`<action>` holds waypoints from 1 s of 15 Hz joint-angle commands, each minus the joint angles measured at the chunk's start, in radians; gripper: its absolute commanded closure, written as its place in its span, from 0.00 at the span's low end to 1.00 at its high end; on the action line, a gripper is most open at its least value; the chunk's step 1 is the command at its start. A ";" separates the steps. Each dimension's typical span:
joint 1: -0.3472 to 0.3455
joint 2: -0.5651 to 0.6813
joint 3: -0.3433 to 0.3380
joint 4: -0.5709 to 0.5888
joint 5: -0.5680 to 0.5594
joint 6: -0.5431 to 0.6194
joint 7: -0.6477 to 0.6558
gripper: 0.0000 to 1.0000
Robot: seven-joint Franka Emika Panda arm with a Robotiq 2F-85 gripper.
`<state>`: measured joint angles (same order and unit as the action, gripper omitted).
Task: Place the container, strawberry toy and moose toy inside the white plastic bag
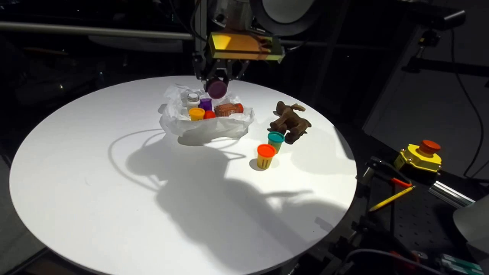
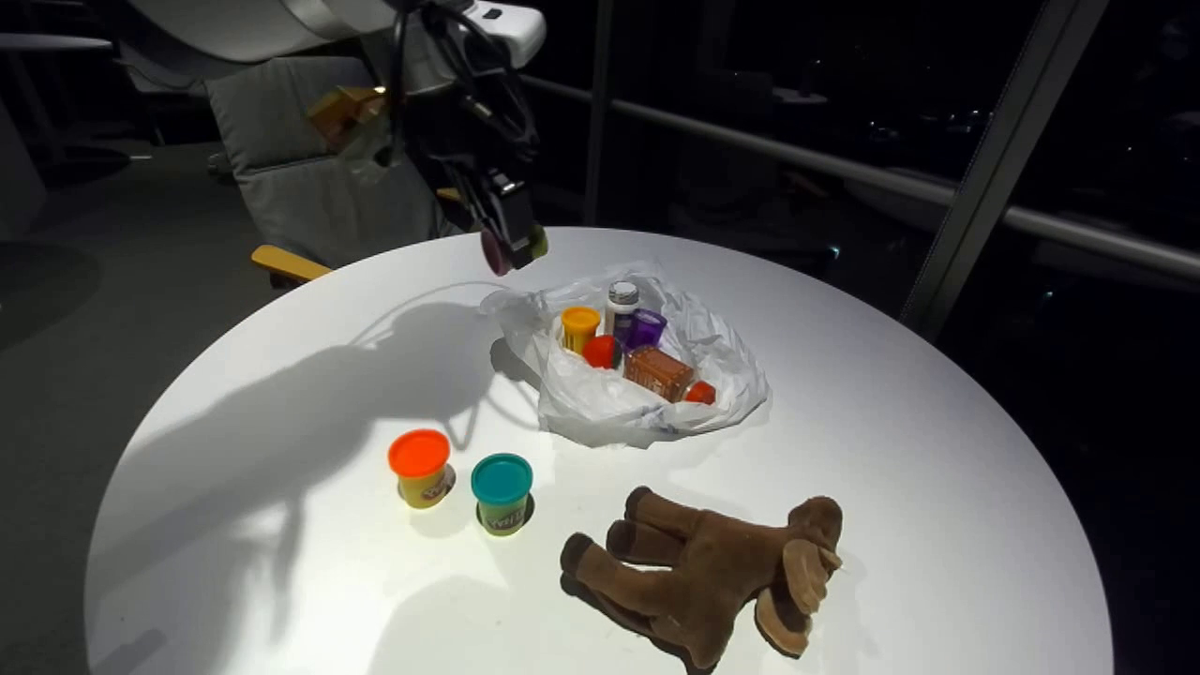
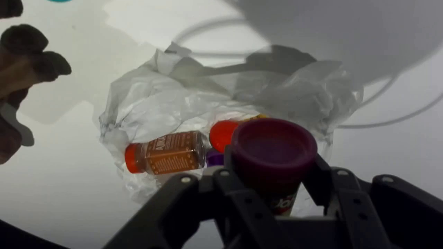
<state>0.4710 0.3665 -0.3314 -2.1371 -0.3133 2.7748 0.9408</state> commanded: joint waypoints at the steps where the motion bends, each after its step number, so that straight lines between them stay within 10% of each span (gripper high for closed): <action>1: -0.105 0.114 0.054 0.145 -0.008 -0.036 -0.028 0.77; 10: -0.133 0.380 0.002 0.375 -0.012 -0.057 -0.065 0.76; 11: -0.131 0.390 -0.001 0.385 -0.011 -0.055 -0.072 0.27; 15: -0.098 0.327 -0.013 0.338 -0.020 -0.054 -0.094 0.10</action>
<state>0.3346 0.7442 -0.3187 -1.7846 -0.3138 2.7480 0.8664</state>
